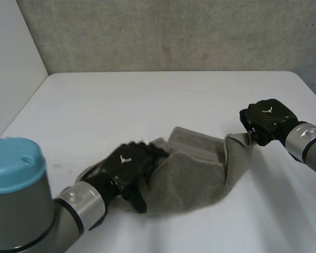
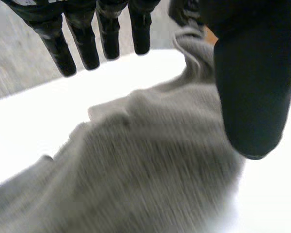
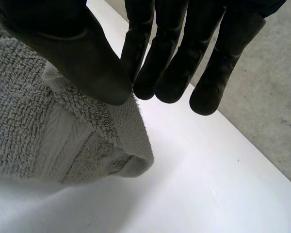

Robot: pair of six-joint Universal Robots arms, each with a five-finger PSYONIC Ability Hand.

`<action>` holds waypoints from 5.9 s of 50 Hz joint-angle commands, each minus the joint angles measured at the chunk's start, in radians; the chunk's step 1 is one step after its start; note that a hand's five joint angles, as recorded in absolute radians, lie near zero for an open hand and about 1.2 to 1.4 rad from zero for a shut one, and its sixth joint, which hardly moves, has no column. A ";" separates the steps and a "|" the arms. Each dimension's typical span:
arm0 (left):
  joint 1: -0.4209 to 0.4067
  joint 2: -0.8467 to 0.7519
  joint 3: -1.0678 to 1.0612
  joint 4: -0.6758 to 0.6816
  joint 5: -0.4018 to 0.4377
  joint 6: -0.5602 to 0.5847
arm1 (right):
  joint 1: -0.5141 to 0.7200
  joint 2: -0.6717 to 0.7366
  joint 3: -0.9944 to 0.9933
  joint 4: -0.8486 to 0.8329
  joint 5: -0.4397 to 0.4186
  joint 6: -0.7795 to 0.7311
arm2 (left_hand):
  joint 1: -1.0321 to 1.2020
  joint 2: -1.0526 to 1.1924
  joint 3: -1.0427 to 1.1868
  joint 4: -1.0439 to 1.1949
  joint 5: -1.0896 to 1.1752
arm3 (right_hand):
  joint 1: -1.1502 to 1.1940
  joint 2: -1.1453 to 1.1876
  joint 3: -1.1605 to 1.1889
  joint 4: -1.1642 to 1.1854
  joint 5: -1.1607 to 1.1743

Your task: Fold the towel.

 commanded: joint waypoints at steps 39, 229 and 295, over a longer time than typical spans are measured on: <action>0.145 -0.547 0.515 -0.134 -0.080 0.353 | 0.007 0.002 0.047 -0.052 -0.005 -0.008 | 0.345 0.351 0.351 0.349 0.352 | 0.047 0.065 0.057 0.058 0.062; 0.309 0.036 0.742 -0.234 -0.273 0.327 | 0.009 -0.056 -0.920 0.484 0.054 0.216 | 1.127 1.132 1.133 1.130 1.133 | 0.047 0.065 0.057 0.058 0.062; 0.428 -0.490 0.441 0.372 -0.097 0.295 | 0.006 0.377 -0.639 0.132 -0.003 0.063 | 1.127 1.132 1.133 1.130 1.133 | 0.047 0.065 0.057 0.058 0.062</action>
